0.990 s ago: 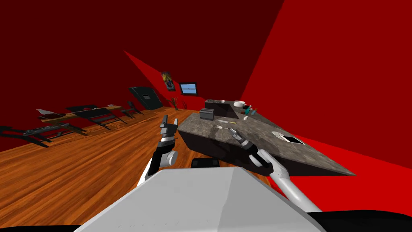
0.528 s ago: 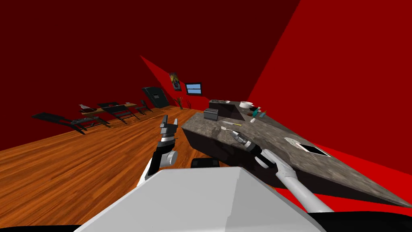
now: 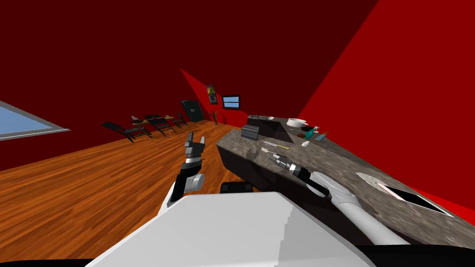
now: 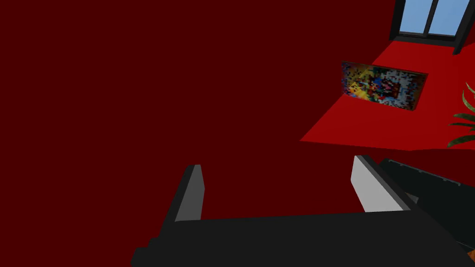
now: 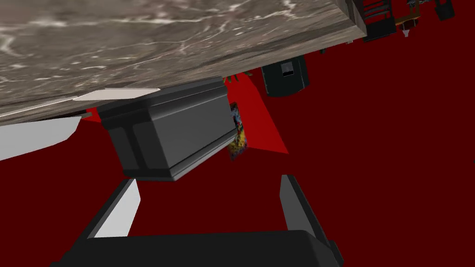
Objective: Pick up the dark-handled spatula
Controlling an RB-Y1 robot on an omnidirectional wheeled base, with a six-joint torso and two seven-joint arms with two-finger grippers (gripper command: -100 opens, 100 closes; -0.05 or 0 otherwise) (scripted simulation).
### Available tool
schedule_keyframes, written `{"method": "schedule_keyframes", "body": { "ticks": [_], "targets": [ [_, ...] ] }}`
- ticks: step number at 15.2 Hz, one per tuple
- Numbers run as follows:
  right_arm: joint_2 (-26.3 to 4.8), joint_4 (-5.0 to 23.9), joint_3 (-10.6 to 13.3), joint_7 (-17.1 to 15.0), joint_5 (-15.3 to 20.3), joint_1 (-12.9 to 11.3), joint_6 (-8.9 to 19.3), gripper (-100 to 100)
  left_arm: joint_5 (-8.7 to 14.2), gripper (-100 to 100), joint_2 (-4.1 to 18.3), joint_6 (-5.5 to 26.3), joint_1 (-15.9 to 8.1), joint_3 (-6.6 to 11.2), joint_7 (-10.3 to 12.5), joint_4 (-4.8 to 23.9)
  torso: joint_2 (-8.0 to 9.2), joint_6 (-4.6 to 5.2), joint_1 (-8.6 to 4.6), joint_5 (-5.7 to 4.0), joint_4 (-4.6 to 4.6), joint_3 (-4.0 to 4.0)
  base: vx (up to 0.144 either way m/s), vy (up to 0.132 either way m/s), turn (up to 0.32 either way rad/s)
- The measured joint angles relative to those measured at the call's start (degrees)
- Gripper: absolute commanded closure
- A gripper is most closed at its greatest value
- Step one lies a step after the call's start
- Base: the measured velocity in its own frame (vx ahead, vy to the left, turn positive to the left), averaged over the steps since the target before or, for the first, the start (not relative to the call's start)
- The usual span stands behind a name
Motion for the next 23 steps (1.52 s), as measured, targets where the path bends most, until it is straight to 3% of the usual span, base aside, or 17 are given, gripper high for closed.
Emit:
{"method": "schedule_keyframes", "body": {
  "ticks": [3, 8, 10, 16, 17, 23],
  "targets": [
    [-2.99, 2.66, 0.11, 0.05, 2.14, -0.27, -1.15, -100, 0.00, 0, 0.00, 0.00, 0.00, 0.00, 0.00, 0.00, -0.01, 0.02, -0.03, 0.00, 0.00, -0.01, -0.001, 0.023, 0.165],
    [-8.27, 10.88, 0.55, 1.10, 6.25, -1.40, -4.76, -100, 0.00, 0, 0.00, 0.00, 0.01, 0.00, 0.00, 0.00, -0.08, 0.01, 0.03, 0.03, -0.01, -0.05, 0.008, 0.038, 0.301],
    [-10.57, 12.21, 0.72, 1.13, 8.45, -0.47, -5.09, -100, 0.00, 0, 0.00, 0.00, 0.00, 0.00, 0.00, 0.00, -0.09, 0.00, 0.04, 0.01, -0.02, -0.05, 0.012, 0.024, 0.225],
    [-14.87, 19.30, 1.59, 2.31, 13.19, -0.87, -7.72, -100, 0.00, 0, 0.00, 0.00, 0.01, 0.00, 0.00, 0.00, -0.10, 0.00, -0.02, -0.01, -0.02, -0.06, 0.019, 0.022, 0.214],
    [-15.04, 21.11, 2.07, 2.55, 13.82, -1.81, -8.10, -100, 0.00, 0, 0.00, 0.00, 0.01, 0.01, 0.00, 0.00, -0.10, 0.05, -0.02, -0.01, -0.02, -0.06, 0.047, 0.041, 0.308],
    [-20.45, 28.35, 3.21, 3.16, 19.57, -1.23, -11.02, -100, 0.00, 0, 0.00, 0.00, 0.01, 0.01, 0.00, 0.00, -0.23, 0.01, 0.05, 0.02, -0.05, -0.13, 0.047, 0.029, 0.254]
  ]
}}
